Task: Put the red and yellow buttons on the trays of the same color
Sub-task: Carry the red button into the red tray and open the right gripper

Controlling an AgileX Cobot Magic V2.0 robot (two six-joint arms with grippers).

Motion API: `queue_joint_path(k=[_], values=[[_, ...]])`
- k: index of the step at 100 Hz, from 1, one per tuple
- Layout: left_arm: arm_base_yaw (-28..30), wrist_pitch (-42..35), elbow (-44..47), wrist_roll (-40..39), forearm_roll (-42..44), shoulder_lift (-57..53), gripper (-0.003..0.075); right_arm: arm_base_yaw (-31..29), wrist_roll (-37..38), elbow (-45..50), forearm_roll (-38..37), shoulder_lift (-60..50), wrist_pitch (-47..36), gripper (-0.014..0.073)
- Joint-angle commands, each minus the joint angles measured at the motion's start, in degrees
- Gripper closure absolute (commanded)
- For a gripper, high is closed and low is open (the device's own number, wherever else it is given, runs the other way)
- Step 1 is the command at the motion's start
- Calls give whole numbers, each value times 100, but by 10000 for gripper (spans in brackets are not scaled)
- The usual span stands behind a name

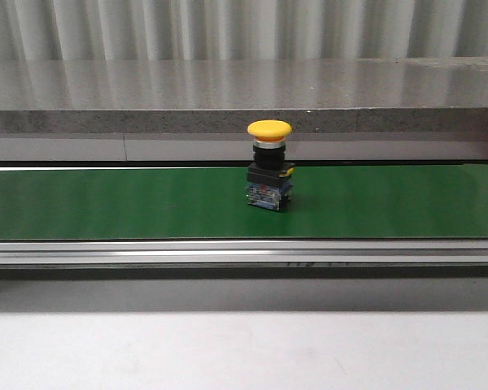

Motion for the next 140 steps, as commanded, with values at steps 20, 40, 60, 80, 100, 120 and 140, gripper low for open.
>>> queue_joint_path(k=[20,40,60,80,100,120,140], values=[[-42,-419,-159,-13,66,22,740,-167,-44,-213,-31,-190,-376,463],[-42,-419,-159,-13,66,22,740,-177,-44,-213,-31,-178,-354,207],[-42,-419,-159,-13,66,22,740,-177,-44,-247,-31,-246,-215,-13],[-42,-419,-159,-13,66,22,740,-177,-44,-864,-31,-389,454,-12],[-42,-419,-159,-13,66,22,740,-119,-44,-1173,97,-815,763,-11],[-42,-419,-159,-13,66,22,740,-8,-50,-1173,97,-1374,1312,-11],[-42,-419,-159,-13,66,22,740,289,-293,-868,97,-2020,1907,-11]])
